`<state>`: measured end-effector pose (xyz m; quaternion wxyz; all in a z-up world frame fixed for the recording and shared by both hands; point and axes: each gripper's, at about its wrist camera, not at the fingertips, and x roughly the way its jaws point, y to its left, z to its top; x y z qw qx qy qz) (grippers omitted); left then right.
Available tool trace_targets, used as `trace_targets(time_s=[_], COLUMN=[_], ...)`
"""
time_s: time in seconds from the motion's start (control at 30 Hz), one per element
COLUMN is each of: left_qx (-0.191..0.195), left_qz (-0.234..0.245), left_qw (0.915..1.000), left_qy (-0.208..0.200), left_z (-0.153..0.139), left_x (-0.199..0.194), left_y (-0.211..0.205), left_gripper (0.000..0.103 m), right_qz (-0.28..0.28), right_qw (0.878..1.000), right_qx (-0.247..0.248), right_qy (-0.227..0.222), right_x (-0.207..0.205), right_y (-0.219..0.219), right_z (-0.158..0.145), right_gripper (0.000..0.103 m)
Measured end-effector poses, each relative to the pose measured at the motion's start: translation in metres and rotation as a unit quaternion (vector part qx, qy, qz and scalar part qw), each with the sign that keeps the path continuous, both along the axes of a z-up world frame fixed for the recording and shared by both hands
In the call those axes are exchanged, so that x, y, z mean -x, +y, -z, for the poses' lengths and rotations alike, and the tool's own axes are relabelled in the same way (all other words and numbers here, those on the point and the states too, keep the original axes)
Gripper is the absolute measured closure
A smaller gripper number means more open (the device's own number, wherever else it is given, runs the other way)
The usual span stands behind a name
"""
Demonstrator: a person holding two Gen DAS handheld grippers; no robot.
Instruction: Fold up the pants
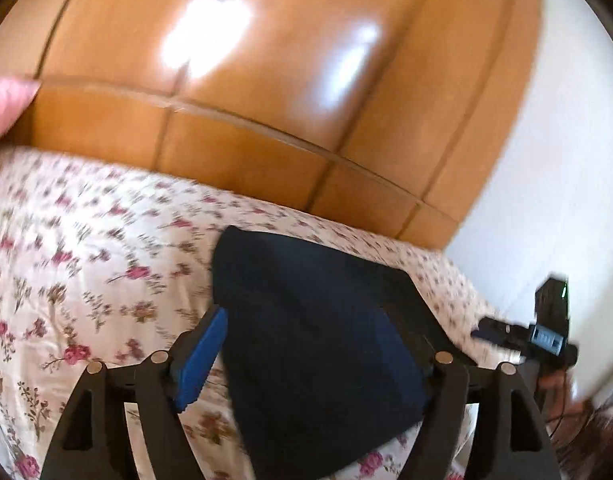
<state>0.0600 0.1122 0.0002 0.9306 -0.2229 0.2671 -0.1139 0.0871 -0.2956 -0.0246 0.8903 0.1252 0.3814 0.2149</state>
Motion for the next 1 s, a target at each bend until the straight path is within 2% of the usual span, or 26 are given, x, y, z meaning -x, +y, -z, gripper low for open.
trace_targets(time_s=[0.13, 0.2, 0.27, 0.37, 0.6, 0.67, 0.77, 0.9, 1.0], left_qx=[0.071, 0.118, 0.152, 0.178, 0.185, 0.169, 0.144, 0.155, 0.16], left_qz=[0.03, 0.058, 0.068, 0.085, 0.148, 0.158, 0.174, 0.176, 0.174], left_qw=[0.995, 0.9849, 0.9772, 0.9691, 0.9548, 0.9543, 0.9576, 0.9562, 0.9567], left_qy=[0.064, 0.113, 0.132, 0.148, 0.179, 0.189, 0.178, 0.175, 0.17], left_z=[0.02, 0.035, 0.048, 0.059, 0.083, 0.088, 0.086, 0.087, 0.085], left_x=[-0.024, -0.041, -0.05, -0.06, -0.081, -0.085, -0.084, -0.085, -0.084], left_y=[0.028, 0.039, 0.046, 0.049, 0.027, 0.018, 0.008, 0.005, 0.001], left_gripper=[0.024, 0.024, 0.024, 0.024, 0.024, 0.025, 0.025, 0.026, 0.031], right_qz=[-0.002, -0.01, -0.013, -0.016, -0.019, -0.021, -0.033, -0.057, -0.072], right_qw=[0.995, 0.991, 0.985, 0.982, 0.976, 0.975, 0.974, 0.976, 0.978], right_qx=[-0.047, -0.07, -0.086, -0.093, -0.119, -0.12, -0.122, -0.115, -0.101], right_qy=[0.085, 0.118, 0.147, 0.167, 0.184, 0.187, 0.186, 0.179, 0.168], right_x=[-0.031, -0.041, -0.049, -0.057, -0.076, -0.08, -0.082, -0.084, -0.082], right_y=[-0.013, -0.017, -0.018, -0.017, -0.013, -0.01, -0.004, 0.014, 0.028], right_z=[0.014, 0.024, 0.034, 0.044, 0.058, 0.062, 0.065, 0.07, 0.07], right_gripper=[0.0, 0.0, 0.0, 0.0, 0.0, 0.0, 0.0, 0.0, 0.003])
